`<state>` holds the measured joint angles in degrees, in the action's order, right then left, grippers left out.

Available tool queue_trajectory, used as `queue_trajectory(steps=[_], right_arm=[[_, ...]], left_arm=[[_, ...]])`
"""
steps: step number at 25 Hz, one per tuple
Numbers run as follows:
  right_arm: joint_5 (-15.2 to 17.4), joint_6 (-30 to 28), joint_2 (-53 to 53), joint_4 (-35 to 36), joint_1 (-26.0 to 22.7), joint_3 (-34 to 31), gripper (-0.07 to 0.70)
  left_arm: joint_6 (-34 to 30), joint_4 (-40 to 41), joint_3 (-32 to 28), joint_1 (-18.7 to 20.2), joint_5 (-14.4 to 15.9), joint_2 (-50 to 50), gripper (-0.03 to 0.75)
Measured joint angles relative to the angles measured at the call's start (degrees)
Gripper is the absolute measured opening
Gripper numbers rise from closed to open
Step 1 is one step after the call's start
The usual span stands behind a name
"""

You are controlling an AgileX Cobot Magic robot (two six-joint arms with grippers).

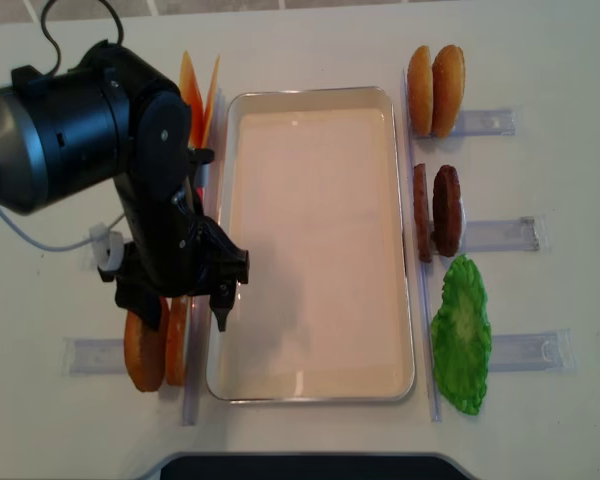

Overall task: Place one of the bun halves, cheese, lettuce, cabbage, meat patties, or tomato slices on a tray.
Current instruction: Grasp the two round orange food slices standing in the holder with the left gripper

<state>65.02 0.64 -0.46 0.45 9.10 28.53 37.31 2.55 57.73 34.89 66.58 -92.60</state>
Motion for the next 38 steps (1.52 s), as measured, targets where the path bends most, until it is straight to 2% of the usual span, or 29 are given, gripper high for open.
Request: queue_trajectory(steps=[7,16,19,22,25,38], right_arm=[[0.0,0.0,0.0,0.0,0.0,0.0,0.535],[0.0,0.0,0.0,0.0,0.0,0.0,0.535],[0.0,0.0,0.0,0.0,0.0,0.0,0.535],[0.0,0.0,0.0,0.0,0.0,0.0,0.535],[0.0,0.0,0.0,0.0,0.0,0.0,0.535],[0.0,0.0,0.0,0.0,0.0,0.0,0.535]], left_arm=[[-0.5,0.1,0.0,0.0,0.7,-0.1,0.566],[-0.6,0.1,0.0,0.0,1.7,-0.3,0.417],[-0.6,0.3,0.0,0.0,1.7,-0.3,0.333],[-0.9,0.3,0.0,0.0,1.9,-0.3,0.210],[-1.7,1.2,0.0,0.0,2.6,-0.3,0.137],[-2.1,1.4,0.0,0.0,2.7,-0.3,0.135]])
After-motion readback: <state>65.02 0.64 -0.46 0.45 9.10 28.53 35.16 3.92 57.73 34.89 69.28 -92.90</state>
